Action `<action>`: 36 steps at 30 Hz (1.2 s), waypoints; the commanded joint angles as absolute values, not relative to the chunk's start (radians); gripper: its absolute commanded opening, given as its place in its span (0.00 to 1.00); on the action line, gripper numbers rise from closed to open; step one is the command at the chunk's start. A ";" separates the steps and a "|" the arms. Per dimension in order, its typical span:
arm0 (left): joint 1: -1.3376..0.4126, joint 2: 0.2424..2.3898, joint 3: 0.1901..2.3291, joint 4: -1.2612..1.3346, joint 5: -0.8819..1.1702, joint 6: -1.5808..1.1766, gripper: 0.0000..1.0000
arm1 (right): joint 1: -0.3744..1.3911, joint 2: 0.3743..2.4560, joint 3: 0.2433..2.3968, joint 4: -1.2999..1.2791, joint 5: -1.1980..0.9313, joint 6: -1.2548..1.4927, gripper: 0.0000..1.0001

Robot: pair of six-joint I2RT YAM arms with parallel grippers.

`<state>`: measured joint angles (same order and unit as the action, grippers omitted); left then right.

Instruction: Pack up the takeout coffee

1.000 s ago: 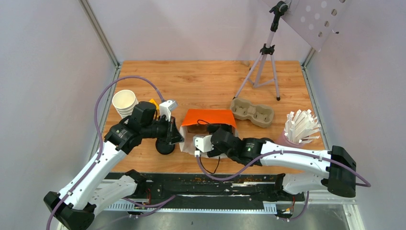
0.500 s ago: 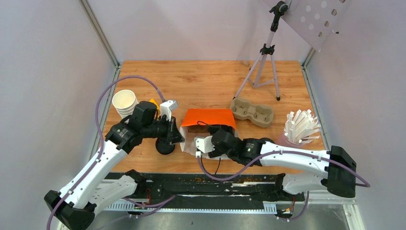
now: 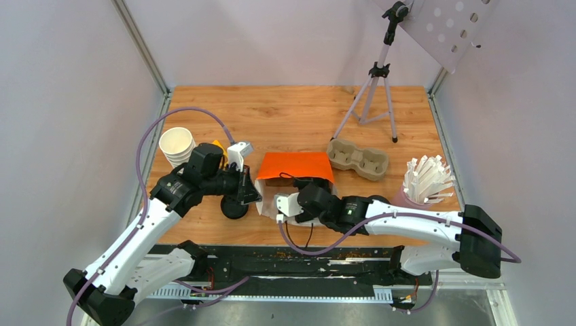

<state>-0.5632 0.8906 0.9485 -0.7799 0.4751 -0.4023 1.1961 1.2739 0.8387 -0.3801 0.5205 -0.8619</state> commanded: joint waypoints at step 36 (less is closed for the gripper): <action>-0.569 0.888 0.956 -0.726 0.520 -0.425 0.09 | 1.191 1.279 0.843 -0.312 0.546 -0.856 0.72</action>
